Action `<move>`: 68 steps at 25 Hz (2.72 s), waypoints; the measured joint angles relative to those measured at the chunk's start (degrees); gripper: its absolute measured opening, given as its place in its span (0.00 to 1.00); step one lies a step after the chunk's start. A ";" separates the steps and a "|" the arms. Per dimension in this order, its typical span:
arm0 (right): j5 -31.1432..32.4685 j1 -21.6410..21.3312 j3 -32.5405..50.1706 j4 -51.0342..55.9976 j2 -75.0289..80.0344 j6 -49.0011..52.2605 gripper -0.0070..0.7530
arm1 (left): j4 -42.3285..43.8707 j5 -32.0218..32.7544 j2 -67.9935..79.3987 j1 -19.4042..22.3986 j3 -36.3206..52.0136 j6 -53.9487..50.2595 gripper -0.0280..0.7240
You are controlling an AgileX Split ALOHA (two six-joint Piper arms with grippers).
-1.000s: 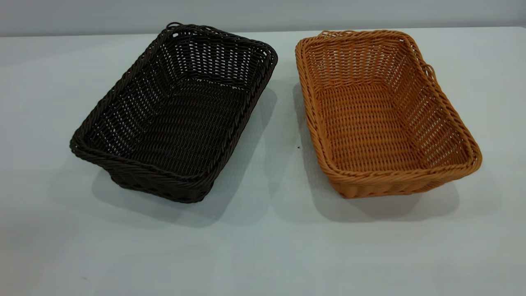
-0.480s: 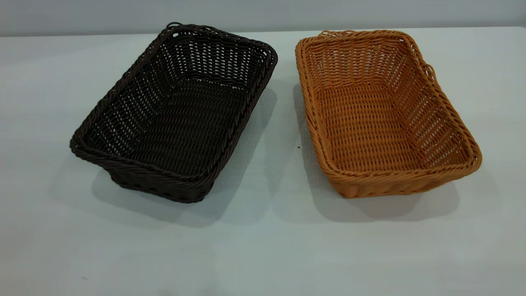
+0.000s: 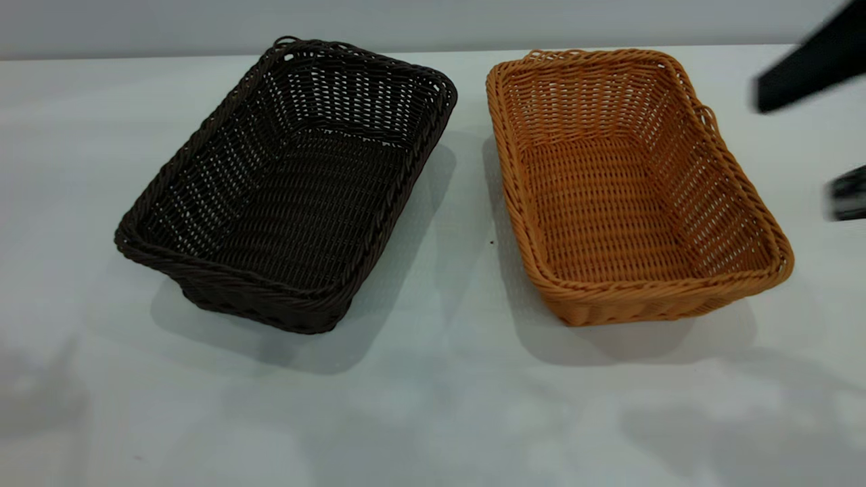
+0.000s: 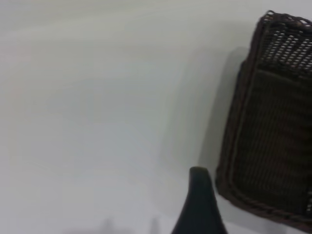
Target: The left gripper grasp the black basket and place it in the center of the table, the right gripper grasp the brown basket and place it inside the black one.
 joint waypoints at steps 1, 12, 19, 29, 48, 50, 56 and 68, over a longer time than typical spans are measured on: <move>-0.59 0.00 -0.13 3.75 3.29 0.05 0.74 | -3.02 -0.40 1.20 0.00 0.00 1.93 0.72; -3.86 8.13 -1.46 36.90 35.27 -2.23 0.73 | -24.67 -1.97 4.56 0.00 0.00 20.77 0.72; -7.86 8.56 -3.59 38.55 42.60 -2.70 0.72 | -26.75 -1.93 5.27 0.00 0.00 22.65 0.72; -19.09 8.62 -8.29 38.99 45.44 0.58 0.72 | -26.92 -1.35 13.56 0.00 -0.88 24.55 0.72; -22.63 8.62 -8.41 39.10 45.49 1.48 0.71 | -26.31 1.06 55.97 -9.04 -30.90 27.10 0.72; -22.63 8.62 -8.41 39.10 45.49 1.48 0.71 | -24.93 0.12 58.66 -10.76 -32.45 27.10 0.72; -22.63 8.62 -8.41 39.10 45.49 1.43 0.71 | -24.36 -3.92 62.73 -12.48 -34.73 27.05 0.72; -23.06 8.62 -8.51 39.17 45.49 1.14 0.70 | -25.86 -8.00 71.65 -13.20 -36.13 27.05 0.71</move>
